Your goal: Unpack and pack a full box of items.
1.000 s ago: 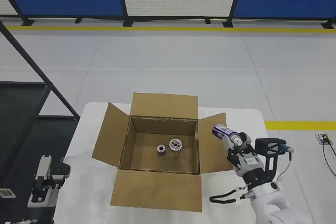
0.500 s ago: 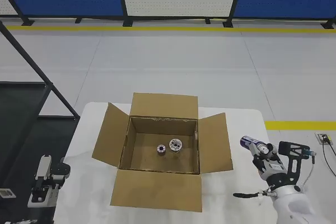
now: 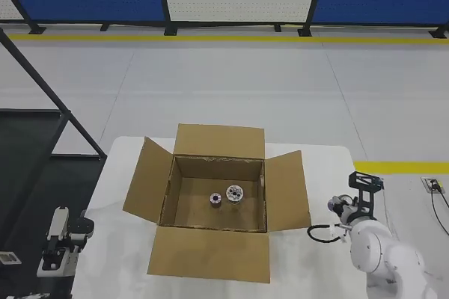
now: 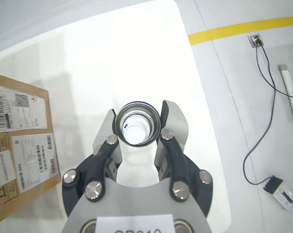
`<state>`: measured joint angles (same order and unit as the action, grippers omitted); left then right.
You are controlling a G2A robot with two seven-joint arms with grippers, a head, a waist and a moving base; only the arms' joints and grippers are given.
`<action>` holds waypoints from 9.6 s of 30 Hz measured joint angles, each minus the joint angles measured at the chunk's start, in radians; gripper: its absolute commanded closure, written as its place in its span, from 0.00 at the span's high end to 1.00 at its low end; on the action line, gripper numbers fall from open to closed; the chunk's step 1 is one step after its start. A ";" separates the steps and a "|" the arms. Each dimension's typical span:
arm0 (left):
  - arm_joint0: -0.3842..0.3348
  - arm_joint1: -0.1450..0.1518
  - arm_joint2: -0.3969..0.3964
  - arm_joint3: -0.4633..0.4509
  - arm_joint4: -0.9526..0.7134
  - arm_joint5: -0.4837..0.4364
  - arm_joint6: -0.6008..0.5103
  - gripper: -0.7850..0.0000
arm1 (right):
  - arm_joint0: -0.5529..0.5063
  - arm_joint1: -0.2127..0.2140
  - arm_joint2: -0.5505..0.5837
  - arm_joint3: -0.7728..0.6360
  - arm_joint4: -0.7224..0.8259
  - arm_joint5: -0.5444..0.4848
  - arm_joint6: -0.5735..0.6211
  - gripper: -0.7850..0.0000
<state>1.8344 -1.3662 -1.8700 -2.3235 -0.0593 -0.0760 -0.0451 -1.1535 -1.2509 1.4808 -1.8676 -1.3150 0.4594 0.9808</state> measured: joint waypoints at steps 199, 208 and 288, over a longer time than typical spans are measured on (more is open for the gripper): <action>0.000 0.000 0.000 0.000 0.000 0.000 0.000 1.00 | -0.262 -0.126 0.112 -0.483 0.158 -0.505 -0.054 0.00; 0.000 0.000 0.000 0.000 0.000 0.000 0.000 1.00 | -0.414 -0.117 0.243 -0.478 0.204 -0.461 -0.055 0.00; 0.000 0.000 0.000 0.000 0.000 0.000 0.000 1.00 | -0.042 -0.081 0.083 0.136 -0.027 -0.170 0.131 0.49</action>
<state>1.8344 -1.3662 -1.8700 -2.3235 -0.0593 -0.0760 -0.0451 -1.1957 -1.3324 1.5636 -1.7317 -1.3419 0.2898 1.1121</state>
